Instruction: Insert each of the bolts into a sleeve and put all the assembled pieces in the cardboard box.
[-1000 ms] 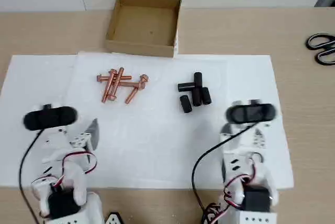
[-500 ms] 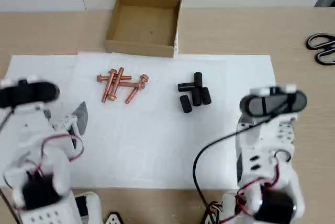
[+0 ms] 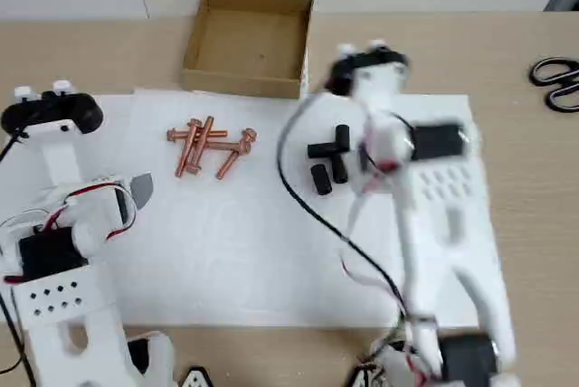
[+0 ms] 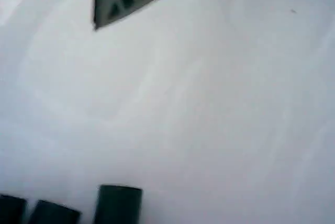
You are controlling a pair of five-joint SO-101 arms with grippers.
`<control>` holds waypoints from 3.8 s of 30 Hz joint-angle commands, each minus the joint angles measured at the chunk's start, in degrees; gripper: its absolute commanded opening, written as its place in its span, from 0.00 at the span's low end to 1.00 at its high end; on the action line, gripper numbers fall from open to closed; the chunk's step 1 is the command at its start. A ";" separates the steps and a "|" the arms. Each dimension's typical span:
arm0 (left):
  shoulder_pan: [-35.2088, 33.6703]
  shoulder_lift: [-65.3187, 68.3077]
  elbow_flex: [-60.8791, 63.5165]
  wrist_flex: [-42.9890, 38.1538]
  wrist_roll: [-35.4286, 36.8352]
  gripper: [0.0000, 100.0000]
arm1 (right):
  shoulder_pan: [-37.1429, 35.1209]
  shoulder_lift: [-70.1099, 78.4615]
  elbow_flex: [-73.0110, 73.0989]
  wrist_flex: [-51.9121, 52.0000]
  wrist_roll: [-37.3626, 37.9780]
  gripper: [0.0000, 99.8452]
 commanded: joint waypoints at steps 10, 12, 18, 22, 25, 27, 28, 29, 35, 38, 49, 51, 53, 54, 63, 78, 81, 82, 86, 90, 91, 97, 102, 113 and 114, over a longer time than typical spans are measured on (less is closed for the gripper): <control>-0.44 -2.02 -2.33 0.18 -0.09 0.28 | -7.52 16.31 -5.71 -8.48 -0.09 0.20; -0.44 -1.93 -2.33 0.00 -0.09 0.28 | -7.60 17.89 -5.71 -10.24 -1.76 0.20; -0.44 -1.76 -2.33 -0.09 -0.09 0.28 | -9.63 22.55 -5.71 -14.11 -2.46 0.20; -0.44 -1.93 -1.71 -0.09 -0.09 0.28 | -10.95 24.92 -5.71 -16.40 -2.46 0.20; -0.44 -2.02 -0.40 -0.18 -0.09 0.28 | -10.95 26.77 -5.71 -17.89 -2.46 0.20; -0.44 -2.02 0.04 -0.18 -0.09 0.28 | -10.86 28.18 -5.71 -18.68 -2.46 0.20; -0.44 -2.02 0.04 -0.18 -0.09 0.28 | -10.86 28.88 -5.71 -18.95 -2.46 0.20; -0.44 -2.02 0.04 -0.18 -0.09 0.28 | -10.77 29.58 -5.71 -19.38 -2.46 0.20; -0.44 -2.02 0.04 -0.18 -0.09 0.28 | -10.77 32.66 -5.71 -20.44 -2.55 0.20; -0.44 -2.02 0.04 -0.18 -0.09 0.28 | -10.77 33.54 -5.71 -20.44 -2.55 0.20; -0.44 -2.02 0.04 -0.18 -0.09 0.28 | -10.68 36.79 -5.71 -22.37 -2.55 0.09; -0.44 -2.02 0.04 -0.18 -0.09 0.28 | -10.68 36.62 -5.71 -22.29 -2.55 0.03; -0.44 -2.02 0.04 -0.18 -0.09 0.28 | -10.68 36.62 -6.42 -21.58 -2.29 0.00; -0.44 -2.02 0.04 -0.18 -0.09 0.28 | -10.68 36.53 -7.21 -20.18 -2.20 0.01; -0.35 -1.58 -0.22 0.35 -0.18 0.28 | -10.59 30.02 -22.77 -2.77 -2.02 0.00; -0.09 27.69 -25.80 13.54 -6.07 0.28 | -8.57 20.35 -25.14 2.86 -0.18 0.00; 0.62 34.81 -31.34 13.71 -5.98 0.28 | -8.48 20.26 -25.05 3.38 -0.26 0.00; 0.97 36.40 -32.48 13.54 -5.98 0.28 | -8.48 20.26 -25.05 3.82 -0.26 0.00; 5.19 42.73 -34.86 10.81 -6.15 0.28 | -8.48 20.26 -25.05 4.00 -0.26 0.00; 10.11 48.70 -34.95 5.45 -5.98 0.28 | -8.48 20.26 -25.05 4.00 -0.26 0.00; 10.90 50.29 -35.03 3.96 -5.98 0.28 | -8.48 20.35 -25.05 4.00 -0.26 0.00; 11.52 61.54 -43.47 0.26 -2.20 0.28 | -8.48 20.53 -25.05 4.00 -0.26 0.00; 11.43 70.51 -51.65 0.35 -0.70 0.28 | -8.48 20.62 -25.05 4.00 -0.26 0.00; 11.52 78.15 -58.33 0.26 -0.70 0.20 | -8.48 20.62 -24.97 4.00 -0.35 0.00; 11.52 78.51 -58.42 0.26 -0.70 0.18 | -8.48 20.62 -24.97 4.00 -0.35 0.00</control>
